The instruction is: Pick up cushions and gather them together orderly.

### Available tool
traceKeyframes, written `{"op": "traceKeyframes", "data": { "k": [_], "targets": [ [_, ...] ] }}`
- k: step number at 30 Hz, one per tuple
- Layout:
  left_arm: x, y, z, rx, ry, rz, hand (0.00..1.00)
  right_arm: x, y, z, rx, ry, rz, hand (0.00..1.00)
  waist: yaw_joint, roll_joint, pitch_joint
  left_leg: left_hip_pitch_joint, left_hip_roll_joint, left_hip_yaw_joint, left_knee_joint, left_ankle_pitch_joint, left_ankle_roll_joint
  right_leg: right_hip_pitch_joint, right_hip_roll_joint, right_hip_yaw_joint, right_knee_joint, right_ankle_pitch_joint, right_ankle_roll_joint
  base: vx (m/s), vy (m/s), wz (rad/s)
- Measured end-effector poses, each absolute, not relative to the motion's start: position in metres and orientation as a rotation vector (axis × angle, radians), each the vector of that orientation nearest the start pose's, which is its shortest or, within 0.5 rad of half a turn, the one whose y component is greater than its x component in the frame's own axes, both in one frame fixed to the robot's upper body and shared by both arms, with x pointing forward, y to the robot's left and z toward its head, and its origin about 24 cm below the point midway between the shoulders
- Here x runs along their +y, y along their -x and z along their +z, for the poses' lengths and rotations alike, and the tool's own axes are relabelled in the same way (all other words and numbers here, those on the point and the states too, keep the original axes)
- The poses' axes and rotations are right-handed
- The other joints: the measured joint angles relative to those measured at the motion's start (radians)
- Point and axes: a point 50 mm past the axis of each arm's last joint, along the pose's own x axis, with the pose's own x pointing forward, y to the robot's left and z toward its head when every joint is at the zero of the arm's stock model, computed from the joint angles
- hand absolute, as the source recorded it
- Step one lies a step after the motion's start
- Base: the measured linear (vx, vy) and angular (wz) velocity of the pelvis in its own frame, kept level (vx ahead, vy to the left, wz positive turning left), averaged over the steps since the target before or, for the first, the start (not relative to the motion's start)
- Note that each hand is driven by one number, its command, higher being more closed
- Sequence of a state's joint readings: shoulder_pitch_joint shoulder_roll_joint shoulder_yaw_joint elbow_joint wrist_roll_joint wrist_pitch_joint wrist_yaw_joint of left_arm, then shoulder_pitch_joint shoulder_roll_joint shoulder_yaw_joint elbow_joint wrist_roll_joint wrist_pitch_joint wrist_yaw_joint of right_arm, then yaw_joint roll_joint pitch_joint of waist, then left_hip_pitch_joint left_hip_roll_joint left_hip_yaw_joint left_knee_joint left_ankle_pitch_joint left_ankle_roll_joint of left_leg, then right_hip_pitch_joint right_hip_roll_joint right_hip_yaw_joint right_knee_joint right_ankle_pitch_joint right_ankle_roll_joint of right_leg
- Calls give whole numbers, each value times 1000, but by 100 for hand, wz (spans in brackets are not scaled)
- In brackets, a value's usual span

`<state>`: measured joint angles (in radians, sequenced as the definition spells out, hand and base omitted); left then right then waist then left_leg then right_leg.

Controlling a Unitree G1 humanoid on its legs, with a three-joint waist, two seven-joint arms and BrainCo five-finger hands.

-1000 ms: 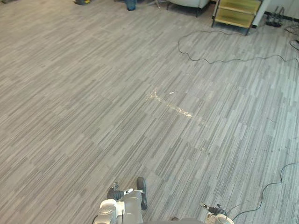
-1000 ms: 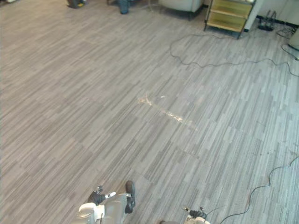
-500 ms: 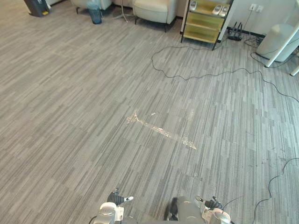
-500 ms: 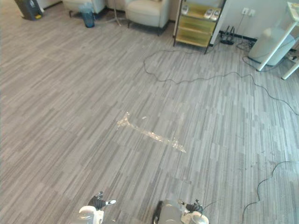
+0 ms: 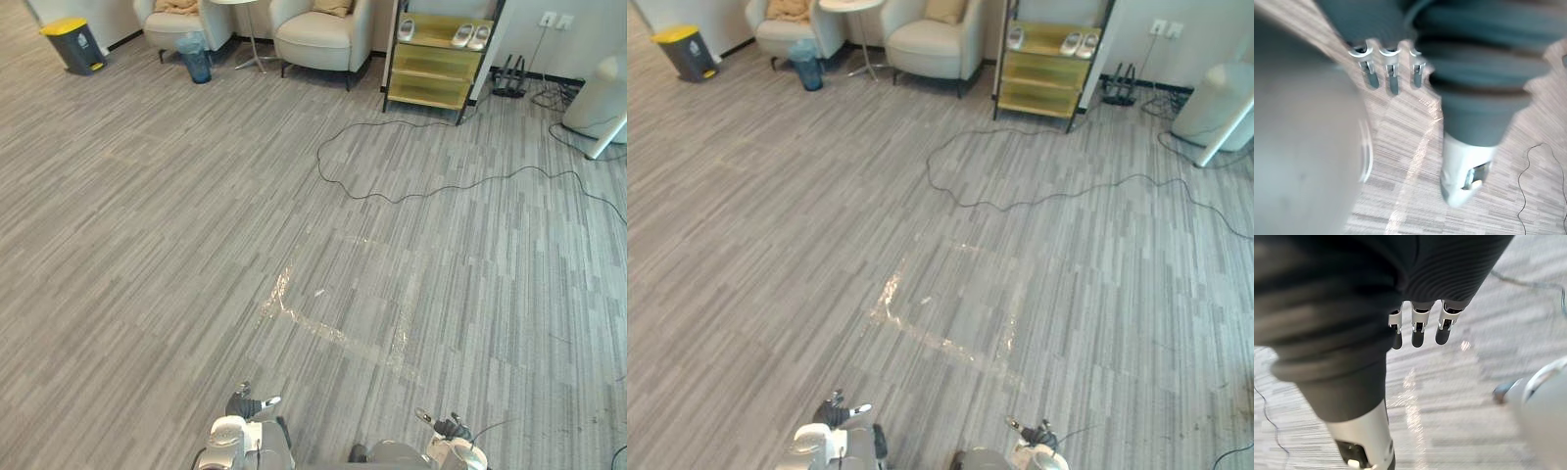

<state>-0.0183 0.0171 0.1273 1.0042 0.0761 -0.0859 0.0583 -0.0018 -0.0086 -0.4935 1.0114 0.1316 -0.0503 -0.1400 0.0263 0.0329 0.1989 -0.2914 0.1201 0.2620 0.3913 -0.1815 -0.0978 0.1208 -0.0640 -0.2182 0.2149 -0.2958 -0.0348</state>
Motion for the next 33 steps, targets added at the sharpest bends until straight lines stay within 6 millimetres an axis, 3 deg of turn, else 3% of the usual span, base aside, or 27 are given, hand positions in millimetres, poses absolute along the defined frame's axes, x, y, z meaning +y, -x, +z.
{"op": "traceKeyframes", "data": {
  "k": [1, 2, 3, 4, 5, 6, 8, 9, 10, 11, 13, 15, 17, 18, 19, 20, 21, 22, 23, 24, 25, 26, 28, 30, 31, 32, 33],
  "targets": [
    [172, -149, -144, 900, -58, 119, 0, -224, -116, -150, 949, -277, -662, 0, 9, 11, -7, -4, -19, -31, -139, 81, -4, 27, 7, 16, -40, 1, 13, 632, 196, -65],
    [172, -149, -144, 899, -73, 107, 0, -224, -114, -152, 971, -274, -664, 0, 29, 3, -14, 9, -43, -57, -163, 201, 17, 60, 1, 54, -70, -2, 38, 693, 205, -63],
    [176, -149, -144, 900, -89, 105, 0, -218, -112, -154, 987, -281, -655, 0, 28, -19, -27, 13, -68, -54, -151, 192, 75, 70, -25, 76, -81, -2, 49, 623, 167, -42],
    [178, -151, -144, 904, -100, 101, 0, -217, -111, -155, 996, -284, -652, 0, 13, -38, -33, 2, -81, -52, -104, 159, 105, 69, -45, 84, -65, 9, 67, 509, 120, -3],
    [179, -151, -144, 905, -108, 96, 0, -217, -110, -155, 999, -284, -653, 0, 9, -44, -36, -5, -80, -48, -76, 140, 112, 66, -52, 95, -50, 13, 74, 595, 174, -17],
    [182, -149, -145, 914, -125, 86, 0, -217, -107, -156, 1009, -283, -658, 0, 19, -60, -46, 7, -78, -10, -11, 91, 132, 26, -67, 160, 82, 16, 80, 684, 215, -45],
    [183, -145, -147, 936, -138, 78, 0, -218, -107, -156, 1008, -279, -657, 0, 16, -64, -54, 70, -85, 7, -6, 52, 147, -56, -86, 195, 317, 77, 170, 487, 146, -41],
    [181, -140, -150, 959, -156, 56, 0, -217, -106, -157, 1011, -281, -650, 0, 6, -57, -51, 147, -88, 1, -33, 9, 149, -143, -99, 198, 552, 131, 240, 407, 78, -12],
    [181, -140, -150, 965, -159, 52, 0, -216, -106, -157, 1013, -281, -644, 0, 4, -56, -49, 173, -89, 1, -43, -2, 147, -169, -106, 190, 613, 121, 226, 581, 83, -16],
    [179, -136, -153, 991, -168, 38, 0, -215, -107, -157, 1015, -275, -627, 0, 4, -52, -45, 287, -99, 3, -118, -10, 146, -245, -138, 113, 749, 56, 146, 459, 31, -12],
    [177, -129, -156, 1013, -161, 36, 0, -217, -108, -156, 1014, -250, -606, 0, -9, -21, -39, 396, -82, 17, -190, -10, 145, -303, -146, -7, 696, 3, 74, 373, -5, -11],
    [178, -126, -156, 1021, -161, 40, 0, -219, -112, -155, 1003, -237, -596, 0, -20, -14, -47, 434, -69, 29, -208, -10, 145, -380, -133, -72, 531, -3, 71, 446, -111, -1],
    [177, -124, -157, 1026, -158, 39, 0, -222, -117, -153, 990, -227, -592, 0, -27, -15, -48, 457, -59, 27, -230, -12, 142, -426, -103, -80, 323, 56, 71, 380, -168, 21],
    [181, -122, -157, 1031, -166, 43, 0, -223, -109, -155, 1009, -222, -602, 0, -29, -46, -59, 487, -74, 22, -257, -20, 101, -427, -80, -60, 97, 217, 74, 412, -216, 24],
    [180, -120, -159, 1045, -162, 45, 0, -230, -104, -155, 1029, -200, -612, 0, -23, -22, -51, 527, -59, -14, -277, -47, 50, -424, -52, -41, 97, 330, -12, 501, -244, 13],
    [178, -119, -159, 1047, -151, 48, 0, -235, -103, -155, 1031, -189, -619, 0, -22, -4, -55, 530, -43, -20, -279, -49, 47, -424, -38, -41, 102, 329, -10, 404, -200, -15],
    [175, -117, -160, 1054, -138, 48, 0, -240, -102, -154, 1035, -172, -624, 0, -22, 19, -65, 528, -23, -34, -259, -46, 41, -425, -20, -41, 116, 269, -9, 236, -105, -16],
    [174, -117, -160, 1054, -139, 46, 0, -240, -102, -154, 1034, -173, -626, 0, -22, 22, -66, 526, -20, -36, -252, -46, 40, -424, -19, -43, 118, 261, -10, 399, -266, 16],
    [169, -119, -160, 1052, -135, 31, 0, -241, -94, -156, 1052, -196, -659, 0, -33, 29, -68, 448, 13, -75, -58, -40, 16, -391, -12, -56, 122, 205, -4, 307, -236, 31],
    [168, -120, -160, 1049, -133, 30, 0, -242, -91, -157, 1061, -198, -665, 0, -34, 29, -67, 415, 25, -87, 17, -35, 0, -373, -11, -62, 113, 199, -2, 431, -290, 53],
    [167, -124, -159, 1033, -114, 45, 0, -241, -86, -157, 1069, -194, -667, 0, -33, 31, -58, 317, 75, -112, 252, -4, -42, -309, 4, -85, 74, 187, -11, 294, -132, 29],
    [170, -127, -157, 1014, -96, 74, 0, -240, -81, -158, 1081, -188, -668, 0, -21, 35, -53, 234, 126, -96, 461, -9, -33, -246, 23, -89, 50, 167, -28, 295, -99, 20],
    [172, -127, -156, 1004, -90, 90, 0, -241, -83, -158, 1072, -188, -668, 0, -19, 33, -47, 169, 145, -52, 540, -32, 0, -171, 25, -88, 21, 148, -26, 275, -48, -7],
    [172, -128, -155, 1001, -92, 89, 0, -241, -85, -157, 1061, -198, -677, 0, -16, 33, -47, 119, 131, -10, 464, -56, 10, -124, 22, -81, -15, 142, -15, 266, 11, -15],
    [172, -130, -154, 990, -94, 88, 0, -241, -91, -156, 1045, -204, -676, 0, -11, 32, -47, 96, 90, 0, 300, -58, 12, -111, 11, -63, -26, 135, 0, 199, 46, -20],
    [172, -131, -154, 987, -96, 86, 0, -242, -92, -155, 1042, -205, -677, 0, -10, 32, -47, 96, 75, -3, 249, -56, 10, -110, 7, -57, -27, 133, 4, 274, 97, -41],
    [171, -131, -154, 986, -101, 78, 0, -243, -93, -155, 1037, -208, -682, 0, -7, 33, -47, 104, 14, -42, 10, -23, 2, -102, -4, -34, -27, 123, 21, 271, 118, -54]
  ]
}}
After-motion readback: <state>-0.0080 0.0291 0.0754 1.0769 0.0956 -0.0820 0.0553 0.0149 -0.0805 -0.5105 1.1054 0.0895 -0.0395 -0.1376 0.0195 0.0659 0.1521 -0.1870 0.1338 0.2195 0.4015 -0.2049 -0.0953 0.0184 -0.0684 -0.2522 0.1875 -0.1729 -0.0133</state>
